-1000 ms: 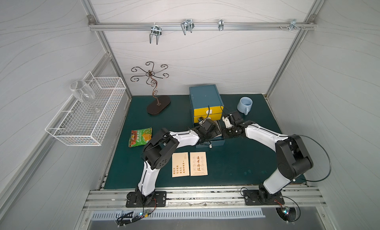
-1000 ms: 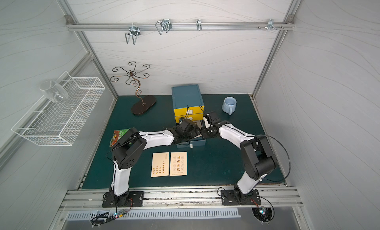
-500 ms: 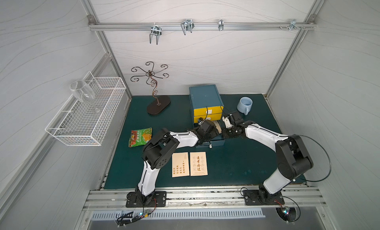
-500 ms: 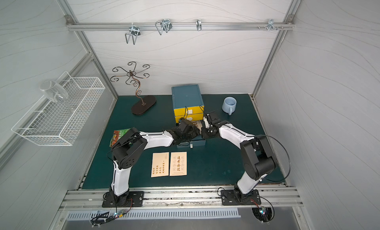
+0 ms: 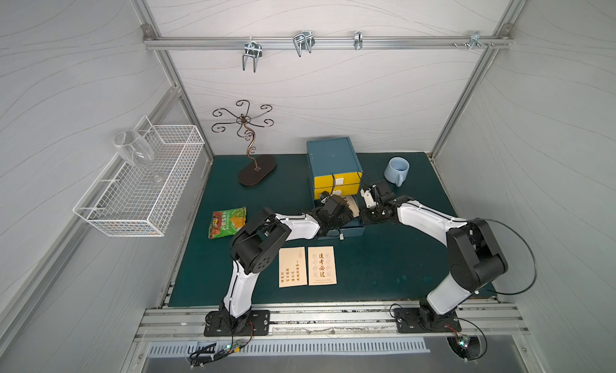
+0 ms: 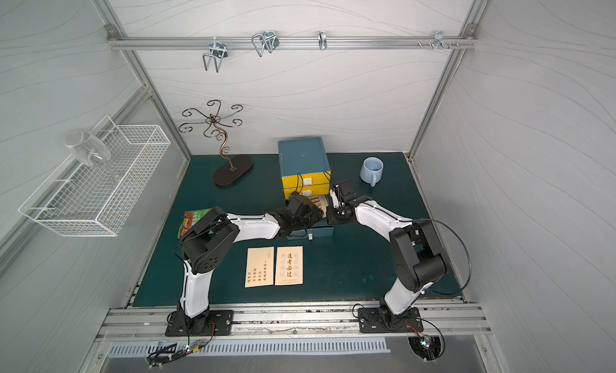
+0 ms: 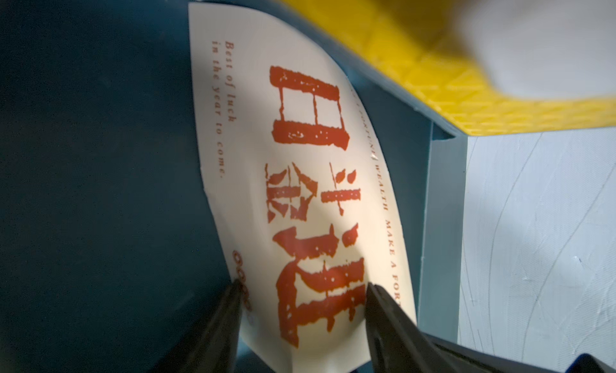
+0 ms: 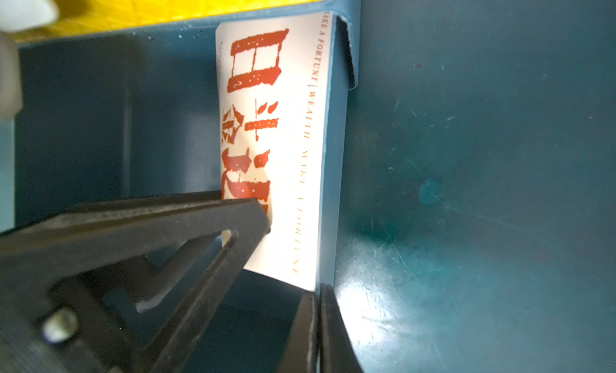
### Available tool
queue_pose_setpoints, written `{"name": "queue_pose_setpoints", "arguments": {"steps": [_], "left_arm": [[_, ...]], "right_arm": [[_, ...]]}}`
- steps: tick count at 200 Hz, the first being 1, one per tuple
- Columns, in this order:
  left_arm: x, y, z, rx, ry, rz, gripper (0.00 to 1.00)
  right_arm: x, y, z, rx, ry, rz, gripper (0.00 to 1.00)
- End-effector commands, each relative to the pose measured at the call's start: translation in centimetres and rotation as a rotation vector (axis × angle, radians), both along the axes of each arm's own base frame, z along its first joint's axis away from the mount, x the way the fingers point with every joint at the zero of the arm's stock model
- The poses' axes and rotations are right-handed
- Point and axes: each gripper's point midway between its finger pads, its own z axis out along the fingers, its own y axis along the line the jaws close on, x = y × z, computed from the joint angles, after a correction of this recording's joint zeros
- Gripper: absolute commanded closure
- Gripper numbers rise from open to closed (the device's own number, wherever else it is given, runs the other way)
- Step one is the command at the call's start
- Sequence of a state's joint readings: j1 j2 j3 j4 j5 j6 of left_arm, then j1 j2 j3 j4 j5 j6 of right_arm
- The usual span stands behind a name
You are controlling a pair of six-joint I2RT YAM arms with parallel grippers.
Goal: Take the postcards out of the drawer
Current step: Pick up the postcard from the drawer.
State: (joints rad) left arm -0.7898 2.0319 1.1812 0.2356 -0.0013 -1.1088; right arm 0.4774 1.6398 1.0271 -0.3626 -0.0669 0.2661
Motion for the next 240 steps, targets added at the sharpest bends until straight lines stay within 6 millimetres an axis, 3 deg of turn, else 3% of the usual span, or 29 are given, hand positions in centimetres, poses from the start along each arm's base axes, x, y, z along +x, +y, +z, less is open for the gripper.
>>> {"name": "queue_pose_setpoints", "arguments": {"steps": [1, 140, 240], "left_arm": [[-0.1, -2.0, 2.0, -0.093, -0.048, -0.059, 0.4], [0.4, -0.5, 4.2, -0.137, -0.087, 0.008, 0.68], [0.3, 0.0, 6.2, -0.172, -0.064, 0.042, 0.75]], "right_arm": [[-0.9, 1.2, -0.2, 0.042, 0.025, 0.034, 0.93], [-1.1, 1.5, -0.2, 0.038, 0.029, 0.035, 0.91], [-1.1, 1.3, -0.1, 0.026, 0.03, 0.031, 0.87]]}}
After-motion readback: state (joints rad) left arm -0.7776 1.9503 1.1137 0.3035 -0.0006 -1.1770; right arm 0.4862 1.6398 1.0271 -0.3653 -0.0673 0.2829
